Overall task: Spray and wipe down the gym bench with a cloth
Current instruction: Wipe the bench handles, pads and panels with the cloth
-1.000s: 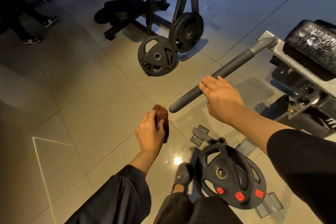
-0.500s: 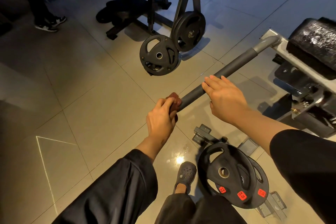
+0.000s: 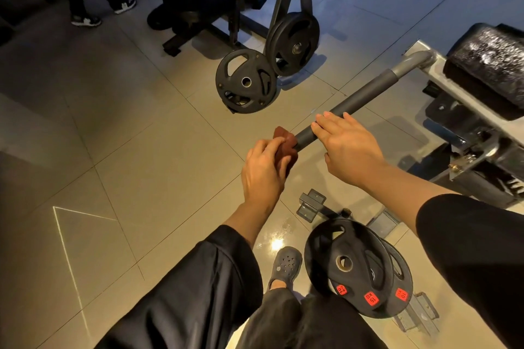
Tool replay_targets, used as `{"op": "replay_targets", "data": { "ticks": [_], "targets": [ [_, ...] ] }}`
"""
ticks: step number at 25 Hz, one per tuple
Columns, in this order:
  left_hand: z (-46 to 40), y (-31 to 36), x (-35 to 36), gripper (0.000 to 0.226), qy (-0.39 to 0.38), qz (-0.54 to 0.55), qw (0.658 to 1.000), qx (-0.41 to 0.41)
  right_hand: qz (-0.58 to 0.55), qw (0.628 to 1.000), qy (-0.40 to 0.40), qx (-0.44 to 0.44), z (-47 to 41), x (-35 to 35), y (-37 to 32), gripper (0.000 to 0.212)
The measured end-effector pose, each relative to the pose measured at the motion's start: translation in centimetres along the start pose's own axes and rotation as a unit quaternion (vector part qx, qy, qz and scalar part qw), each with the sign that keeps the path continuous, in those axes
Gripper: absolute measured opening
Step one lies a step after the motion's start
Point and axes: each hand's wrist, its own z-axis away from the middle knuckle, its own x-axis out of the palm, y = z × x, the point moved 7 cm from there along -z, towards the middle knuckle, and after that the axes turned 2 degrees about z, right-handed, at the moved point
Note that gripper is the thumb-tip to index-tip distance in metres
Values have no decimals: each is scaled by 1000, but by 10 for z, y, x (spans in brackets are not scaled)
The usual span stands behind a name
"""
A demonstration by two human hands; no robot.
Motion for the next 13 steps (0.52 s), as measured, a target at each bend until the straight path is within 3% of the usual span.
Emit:
{"op": "replay_targets", "data": {
  "ticks": [3,7,11,13],
  "targets": [
    [10,-19,-4,35,10,33,999,-31,7,1000,-14,3,-1,0,0,67],
    [30,-56,-12,34,21,38,988,-146,19,999,-33,6,-1,2,-1,68],
    [5,-17,-28,31,86,111,986,-93,22,999,-40,-4,-3,3,-1,69],
    [-11,7,-14,34,40,115,992,-43,19,999,-46,-6,-2,3,1,69]
  ]
}}
